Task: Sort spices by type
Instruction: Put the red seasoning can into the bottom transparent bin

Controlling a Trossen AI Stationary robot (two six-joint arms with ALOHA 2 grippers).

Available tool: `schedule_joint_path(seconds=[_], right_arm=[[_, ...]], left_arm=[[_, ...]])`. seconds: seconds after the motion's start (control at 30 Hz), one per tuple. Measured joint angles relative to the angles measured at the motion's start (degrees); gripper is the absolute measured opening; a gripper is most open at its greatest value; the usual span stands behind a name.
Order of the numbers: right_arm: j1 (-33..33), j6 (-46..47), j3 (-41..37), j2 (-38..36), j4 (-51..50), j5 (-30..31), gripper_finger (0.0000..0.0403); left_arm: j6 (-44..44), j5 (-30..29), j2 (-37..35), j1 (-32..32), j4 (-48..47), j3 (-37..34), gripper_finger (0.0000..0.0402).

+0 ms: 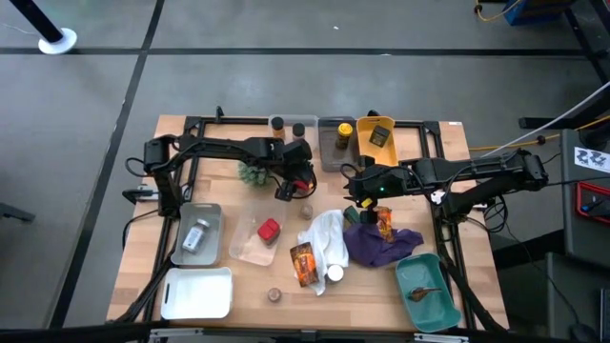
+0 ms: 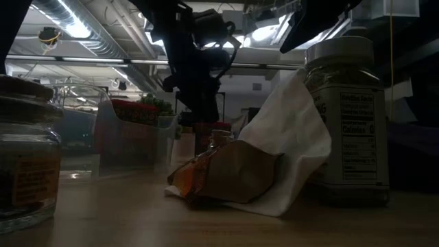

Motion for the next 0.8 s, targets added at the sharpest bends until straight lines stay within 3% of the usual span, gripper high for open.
schedule_joint_path(seconds=[0.8], right_arm=[[-0.01,0.0,0.02,0.0,0.0,0.02,0.0131]], left_arm=[[-0.78,0.12,-0.76,-0.15,-0.11,-0.02,0.024]])
